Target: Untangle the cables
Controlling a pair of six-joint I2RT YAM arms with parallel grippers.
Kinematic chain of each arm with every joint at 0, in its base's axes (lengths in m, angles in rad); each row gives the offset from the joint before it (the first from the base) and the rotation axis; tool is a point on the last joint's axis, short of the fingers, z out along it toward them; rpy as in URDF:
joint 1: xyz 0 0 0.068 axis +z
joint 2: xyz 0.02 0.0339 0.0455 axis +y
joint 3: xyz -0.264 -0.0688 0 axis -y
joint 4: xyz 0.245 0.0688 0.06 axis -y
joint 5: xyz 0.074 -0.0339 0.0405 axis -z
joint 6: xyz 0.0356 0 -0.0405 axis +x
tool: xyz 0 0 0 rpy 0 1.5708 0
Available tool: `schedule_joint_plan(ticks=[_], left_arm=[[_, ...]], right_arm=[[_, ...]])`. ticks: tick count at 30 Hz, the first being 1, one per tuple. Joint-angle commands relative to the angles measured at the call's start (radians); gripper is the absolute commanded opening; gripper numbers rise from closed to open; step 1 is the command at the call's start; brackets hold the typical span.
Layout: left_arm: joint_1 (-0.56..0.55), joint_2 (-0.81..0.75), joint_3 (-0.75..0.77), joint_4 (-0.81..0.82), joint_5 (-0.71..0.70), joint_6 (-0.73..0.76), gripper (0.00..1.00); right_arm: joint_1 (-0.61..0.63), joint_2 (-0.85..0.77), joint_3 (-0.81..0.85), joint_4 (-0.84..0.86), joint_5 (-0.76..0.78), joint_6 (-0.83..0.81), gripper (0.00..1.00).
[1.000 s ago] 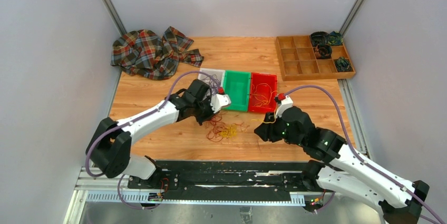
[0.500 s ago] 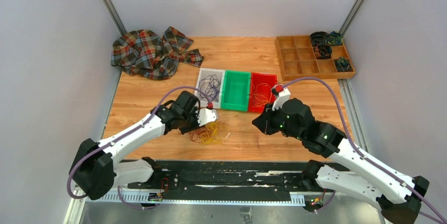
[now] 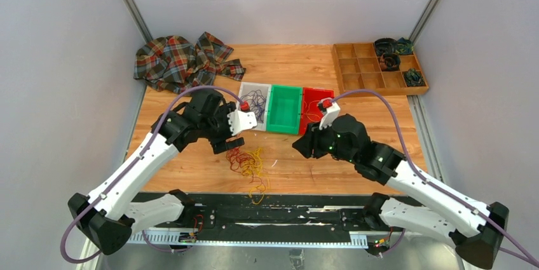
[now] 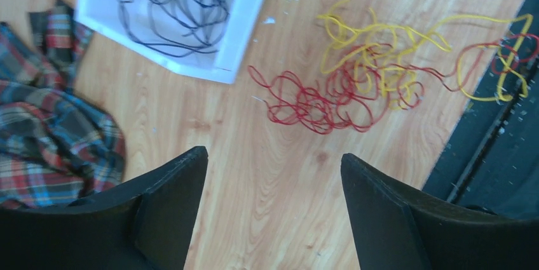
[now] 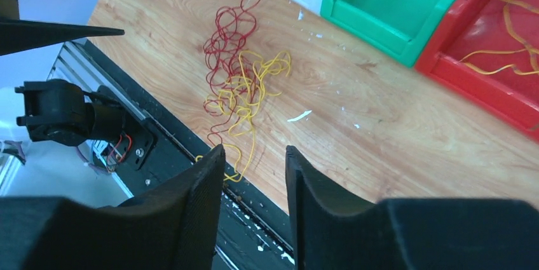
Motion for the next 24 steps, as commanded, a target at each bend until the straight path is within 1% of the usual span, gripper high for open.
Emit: schedule_joint_plan(ticks=[1,4,7,10,13,16,19,24], left_arm=[[0.004,0.047,-0.020,-0.072,0.074,-0.009,0.80],[0.004,0.080,-0.056,-0.039,0.106,-0.025,0.77],[0.004,0.100,-0.120,0.071,0.061,-0.052,0.74],[0.004,0.104,-0.196,0.183,0.048,-0.069,0.73],[0.004,0.108,-0.256,0.260,0.048,-0.087,0.74],[0.004,0.138,-0.283,0.293,0.025,-0.072,0.74],[0.006,0.171,-0.292,0.307,0.010,-0.050,0.74],[0.039,0.205,-0.277,0.304,0.057,-0.079,0.65]], right_arm=[[-0.001,0.076,-0.046,0.110,-0.085,0.010,0.43],[0.041,0.177,-0.074,0.180,-0.092,0.028,0.47],[0.065,0.312,-0.070,0.220,-0.116,0.057,0.47],[0.068,0.436,-0.088,0.344,-0.167,0.093,0.46],[0.071,0.540,-0.079,0.429,-0.169,0.094,0.45],[0.087,0.615,-0.055,0.489,-0.156,0.086,0.45],[0.109,0.694,-0.012,0.501,-0.113,0.072,0.45],[0.130,0.800,0.037,0.524,-0.067,0.074,0.43]])
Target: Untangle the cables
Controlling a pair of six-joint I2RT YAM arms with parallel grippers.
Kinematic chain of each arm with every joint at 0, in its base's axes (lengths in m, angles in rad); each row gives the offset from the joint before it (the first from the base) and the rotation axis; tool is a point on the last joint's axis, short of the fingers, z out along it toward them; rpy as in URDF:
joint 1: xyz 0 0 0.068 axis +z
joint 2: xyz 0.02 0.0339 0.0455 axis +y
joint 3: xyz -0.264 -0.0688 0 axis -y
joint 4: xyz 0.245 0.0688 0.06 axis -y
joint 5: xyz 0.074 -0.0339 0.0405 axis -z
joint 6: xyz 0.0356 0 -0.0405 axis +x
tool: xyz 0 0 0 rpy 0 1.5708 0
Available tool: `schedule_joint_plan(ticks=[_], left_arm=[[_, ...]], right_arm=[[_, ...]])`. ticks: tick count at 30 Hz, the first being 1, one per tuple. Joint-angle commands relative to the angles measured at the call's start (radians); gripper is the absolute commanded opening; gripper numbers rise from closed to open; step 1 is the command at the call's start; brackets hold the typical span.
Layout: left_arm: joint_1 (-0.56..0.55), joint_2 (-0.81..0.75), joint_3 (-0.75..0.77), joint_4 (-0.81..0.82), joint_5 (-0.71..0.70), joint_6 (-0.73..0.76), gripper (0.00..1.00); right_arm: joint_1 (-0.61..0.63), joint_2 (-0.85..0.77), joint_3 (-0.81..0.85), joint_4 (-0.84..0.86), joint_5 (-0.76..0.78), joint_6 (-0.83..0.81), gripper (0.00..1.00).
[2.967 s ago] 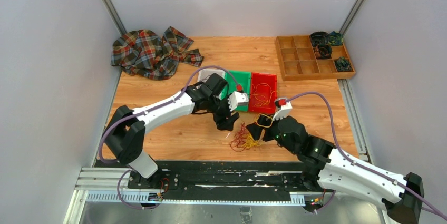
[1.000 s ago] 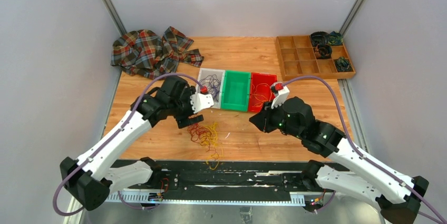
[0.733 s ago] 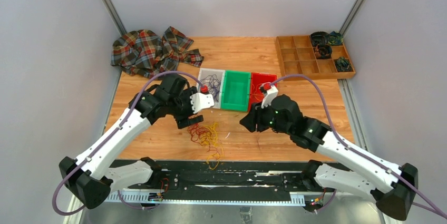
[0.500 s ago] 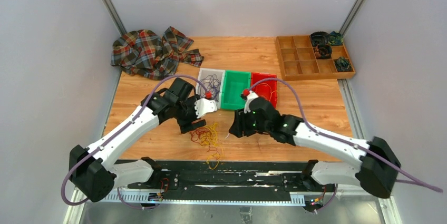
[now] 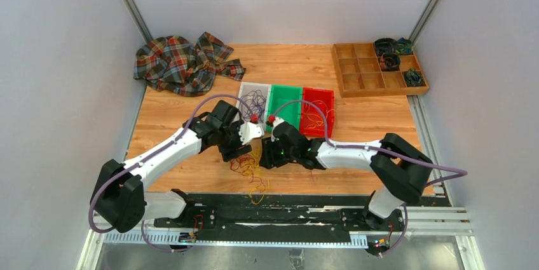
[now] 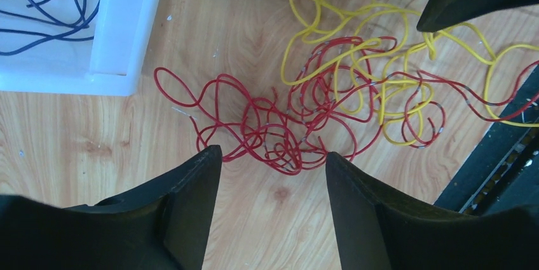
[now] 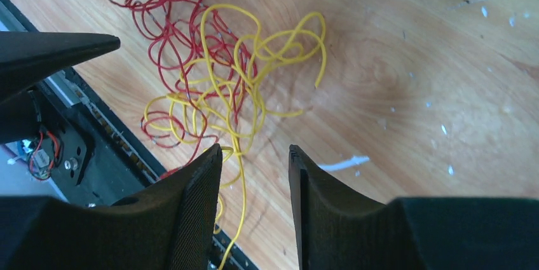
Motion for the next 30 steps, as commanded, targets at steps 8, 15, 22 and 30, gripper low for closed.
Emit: schedule_joint_plan(ticks=[8,15,22,30], left_arm=[[0.096,0.023,-0.048,0.098,0.071,-0.028,0.54],[0.096,0.054,-0.095,0.188,0.096,-0.027,0.56],[0.096,0.036,-0.141,0.216,-0.017,0.042,0.08],[0.100,0.004,-0.141,0.207,0.000,0.011,0.01]], right_arm=[[0.027,0.139,0.076,0.067,0.105,0.004,0.29],[0.027,0.046,0.018,0.087,0.163,0.017,0.02],[0.027,-0.126,-0.042,0.019,0.295,-0.002,0.01],[0.031,-0.168,-0.041,0.019,0.316,0.001,0.19]])
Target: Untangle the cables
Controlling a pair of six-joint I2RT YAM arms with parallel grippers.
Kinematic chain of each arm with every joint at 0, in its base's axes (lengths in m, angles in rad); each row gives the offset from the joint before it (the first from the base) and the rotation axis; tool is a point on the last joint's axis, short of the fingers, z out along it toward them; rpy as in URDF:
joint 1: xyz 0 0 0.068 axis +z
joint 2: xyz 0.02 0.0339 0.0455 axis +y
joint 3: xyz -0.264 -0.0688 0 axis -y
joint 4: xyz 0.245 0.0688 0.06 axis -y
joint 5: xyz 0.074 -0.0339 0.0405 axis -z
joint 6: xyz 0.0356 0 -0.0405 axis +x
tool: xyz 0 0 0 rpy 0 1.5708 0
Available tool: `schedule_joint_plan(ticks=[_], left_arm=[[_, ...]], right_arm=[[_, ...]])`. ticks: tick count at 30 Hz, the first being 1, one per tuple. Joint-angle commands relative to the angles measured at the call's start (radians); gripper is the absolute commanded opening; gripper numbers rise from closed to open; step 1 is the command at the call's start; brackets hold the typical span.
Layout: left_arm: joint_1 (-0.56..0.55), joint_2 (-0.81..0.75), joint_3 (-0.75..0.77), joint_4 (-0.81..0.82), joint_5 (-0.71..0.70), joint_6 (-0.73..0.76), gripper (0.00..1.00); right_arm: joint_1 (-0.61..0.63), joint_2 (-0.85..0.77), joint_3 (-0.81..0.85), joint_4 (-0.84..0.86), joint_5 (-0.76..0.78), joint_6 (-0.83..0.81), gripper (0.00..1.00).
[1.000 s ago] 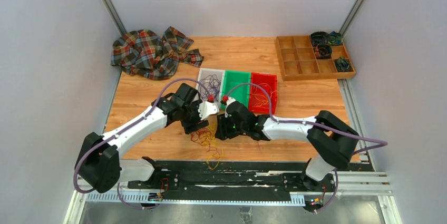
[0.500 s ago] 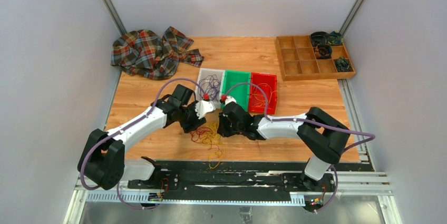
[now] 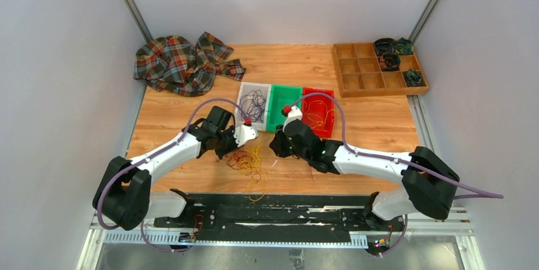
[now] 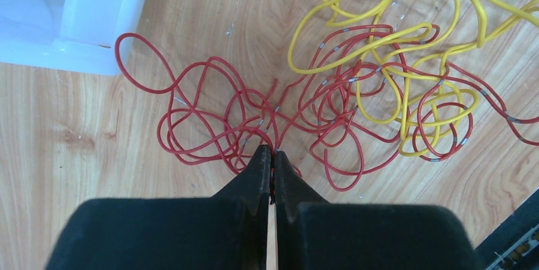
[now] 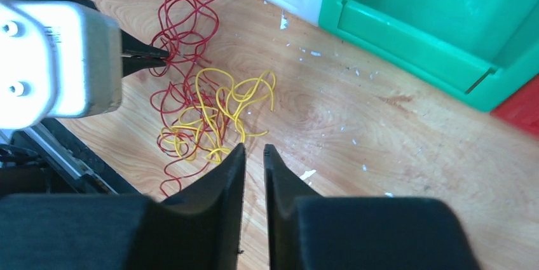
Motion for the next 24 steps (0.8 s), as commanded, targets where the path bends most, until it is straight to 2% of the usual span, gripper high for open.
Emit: schedule_joint_plan(ticks=[1,4,11,20,24], left_arm=[[0.007,-0.035,0.014,0.007,0.015,-0.034,0.01],[0.008,-0.042,0.031,-0.020,0.040,-0.066,0.01],[0.008,-0.050,0.028,-0.025,0.063,-0.088,0.01],[0.008,-0.047,0.034,-0.032,0.072,-0.103,0.01],[0.009,-0.058,0.035,-0.052,0.065,-0.089,0.01]], right_arm=[[0.023,0.044,0.006,0.011,0.016,0.001,0.25],[0.047,0.127,0.048,0.046,-0.009,0.007,0.33],[0.058,0.265,0.090,0.168,-0.099,0.044,0.39],[0.056,0.326,0.124,0.163,-0.061,0.049,0.39],[0.054,0.393,0.152,0.151,-0.042,0.039,0.33]])
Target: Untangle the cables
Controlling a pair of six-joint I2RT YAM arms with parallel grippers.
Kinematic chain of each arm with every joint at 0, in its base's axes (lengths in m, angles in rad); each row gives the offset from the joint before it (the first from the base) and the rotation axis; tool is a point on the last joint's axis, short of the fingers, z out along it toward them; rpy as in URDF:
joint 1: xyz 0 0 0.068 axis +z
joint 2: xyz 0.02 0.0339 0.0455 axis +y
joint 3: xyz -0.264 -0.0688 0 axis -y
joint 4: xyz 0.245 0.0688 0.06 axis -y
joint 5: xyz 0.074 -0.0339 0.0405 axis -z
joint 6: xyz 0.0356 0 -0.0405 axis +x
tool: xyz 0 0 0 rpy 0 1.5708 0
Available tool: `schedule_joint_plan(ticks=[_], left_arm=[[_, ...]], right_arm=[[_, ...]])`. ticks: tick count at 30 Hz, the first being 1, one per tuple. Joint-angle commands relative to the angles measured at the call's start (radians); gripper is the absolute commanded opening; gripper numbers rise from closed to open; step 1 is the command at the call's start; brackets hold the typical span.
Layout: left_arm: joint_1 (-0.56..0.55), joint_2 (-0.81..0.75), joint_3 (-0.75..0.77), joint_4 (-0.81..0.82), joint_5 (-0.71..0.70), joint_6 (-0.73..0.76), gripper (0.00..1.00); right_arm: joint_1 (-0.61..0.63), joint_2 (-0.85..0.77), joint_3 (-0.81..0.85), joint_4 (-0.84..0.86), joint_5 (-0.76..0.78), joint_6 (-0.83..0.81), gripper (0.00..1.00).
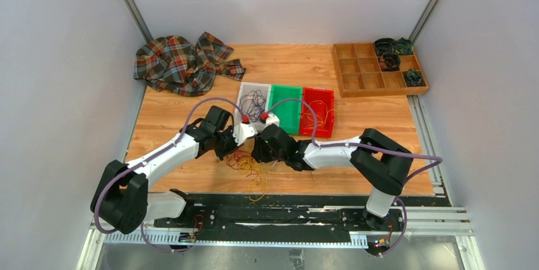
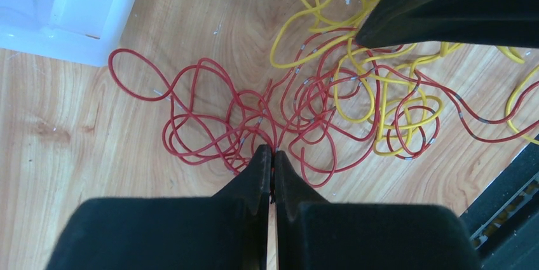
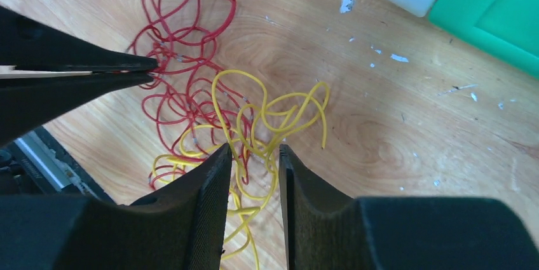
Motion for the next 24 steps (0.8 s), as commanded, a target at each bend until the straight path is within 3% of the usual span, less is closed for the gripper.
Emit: schedule_joint_plan(ticks=[1,5,10,16,24], left_arm=[[0.008,-0.028,0.027,-0.025,0.013,0.007,0.01],[0.010,-0.036,0.012,-0.005,-0.025,0.007,0.01],[0.010,-0.040,-0.010,-0.001,-0.072,0.054,0.01],[0.015,-0.025,-0.059,0.015,-0.183,0.171,0.01],[0.059,-0.062,-0.102,0.010,-0.232,0.259,0.01]], right_arm=[[0.007,0.075,0.041,0.013,0.032,-0.004,0.31],[-0.002,0.083,0.049,0.003,0.024,-0.004,0.19],[-0.057,-0.086,-0.045,0.015,0.065,0.000,0.06],[-0.108,-0.297,-0.138,-0.028,0.113,-0.033,0.01],[-0.152,-0.578,-0.229,-0.123,0.172,-0.061,0.01]])
